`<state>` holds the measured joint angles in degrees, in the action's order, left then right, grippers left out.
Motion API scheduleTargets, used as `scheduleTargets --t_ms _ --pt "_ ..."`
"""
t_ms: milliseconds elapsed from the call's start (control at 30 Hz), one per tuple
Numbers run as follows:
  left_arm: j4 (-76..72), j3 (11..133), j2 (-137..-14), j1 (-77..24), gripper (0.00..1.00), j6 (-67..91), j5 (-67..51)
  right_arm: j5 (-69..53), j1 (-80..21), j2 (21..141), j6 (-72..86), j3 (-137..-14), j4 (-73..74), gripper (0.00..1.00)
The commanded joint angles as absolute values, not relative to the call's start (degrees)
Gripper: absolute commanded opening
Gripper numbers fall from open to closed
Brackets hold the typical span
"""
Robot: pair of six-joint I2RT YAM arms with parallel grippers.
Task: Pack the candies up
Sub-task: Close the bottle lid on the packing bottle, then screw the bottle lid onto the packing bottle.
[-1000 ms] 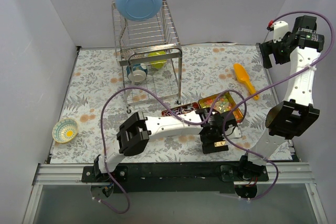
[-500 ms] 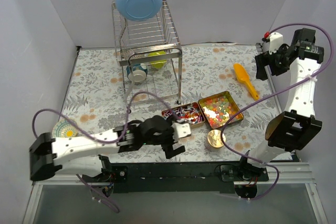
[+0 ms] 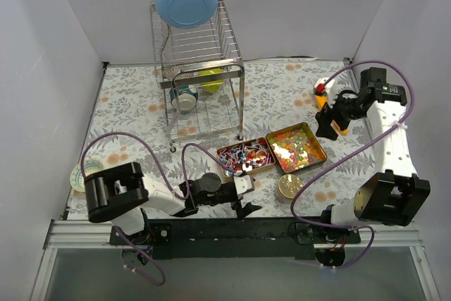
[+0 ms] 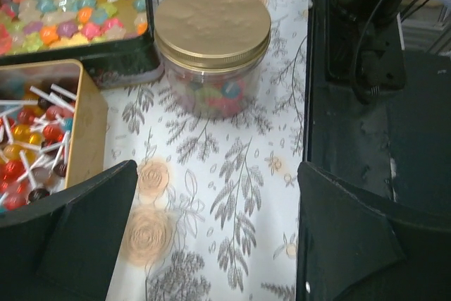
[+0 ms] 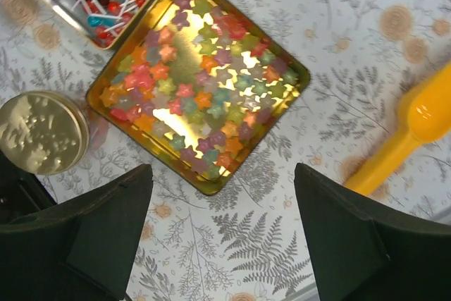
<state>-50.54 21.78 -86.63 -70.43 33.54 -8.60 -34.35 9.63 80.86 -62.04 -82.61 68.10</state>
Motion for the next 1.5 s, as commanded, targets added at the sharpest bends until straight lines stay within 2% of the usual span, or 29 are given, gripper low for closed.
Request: scheduleTargets --t_ms 0,200,567,933,1300,1467 --pt "-74.3 21.9 -95.2 -70.0 0.98 33.8 -11.1 -33.3 5.7 77.0 -68.7 -76.8 69.1 0.88" --pt "-82.6 27.9 -109.6 -70.0 0.98 35.2 -11.5 -33.4 4.6 75.7 -66.4 -72.7 66.3 0.84" --pt "-87.1 38.1 -123.6 -69.8 0.98 35.9 -9.8 -32.3 4.6 72.2 -69.0 -70.6 69.1 0.84" --pt "-92.6 41.2 -129.2 -69.8 0.96 35.3 -13.0 -32.3 4.1 69.9 -81.9 -62.8 71.9 0.84" --pt "-94.3 47.2 -134.1 -70.0 0.96 34.3 -14.7 -32.8 -8.5 66.0 -84.7 -51.6 67.7 0.8" --pt "-94.0 47.3 -134.6 -70.1 0.89 34.2 -13.3 -32.5 -10.0 66.1 -85.8 -50.3 67.0 0.79"
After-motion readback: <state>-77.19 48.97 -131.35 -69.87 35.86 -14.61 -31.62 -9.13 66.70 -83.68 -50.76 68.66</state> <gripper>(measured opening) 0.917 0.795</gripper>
